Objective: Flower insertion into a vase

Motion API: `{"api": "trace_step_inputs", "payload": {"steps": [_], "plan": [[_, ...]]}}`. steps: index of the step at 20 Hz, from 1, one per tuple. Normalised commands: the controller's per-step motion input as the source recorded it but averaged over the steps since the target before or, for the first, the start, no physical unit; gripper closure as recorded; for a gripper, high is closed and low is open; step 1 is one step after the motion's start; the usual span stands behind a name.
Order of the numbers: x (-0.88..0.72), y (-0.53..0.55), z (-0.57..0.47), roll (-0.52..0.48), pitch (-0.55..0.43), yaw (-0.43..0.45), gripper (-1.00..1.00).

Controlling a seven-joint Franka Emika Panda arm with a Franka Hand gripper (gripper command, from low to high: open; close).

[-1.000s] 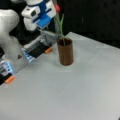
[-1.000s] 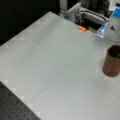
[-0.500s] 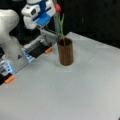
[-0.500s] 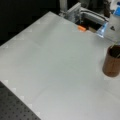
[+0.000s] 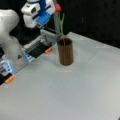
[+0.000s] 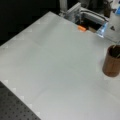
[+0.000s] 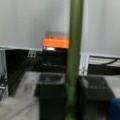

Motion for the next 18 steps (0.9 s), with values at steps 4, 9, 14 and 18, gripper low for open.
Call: {"api": "trace_step_inputs", "payload": {"steps": [4,9,14,18], "plan": [[-0.1,0.25,0.1,-0.092,0.252,-0.011,1.0],[0.08,0.2,0.17,-0.063,0.577,0.019,1.0],[0.32,0.13,0.18,-0.023,0.589,0.038,1.0],[0.36,0.12,0.2,-0.032,0.527,0.063,1.0]]}}
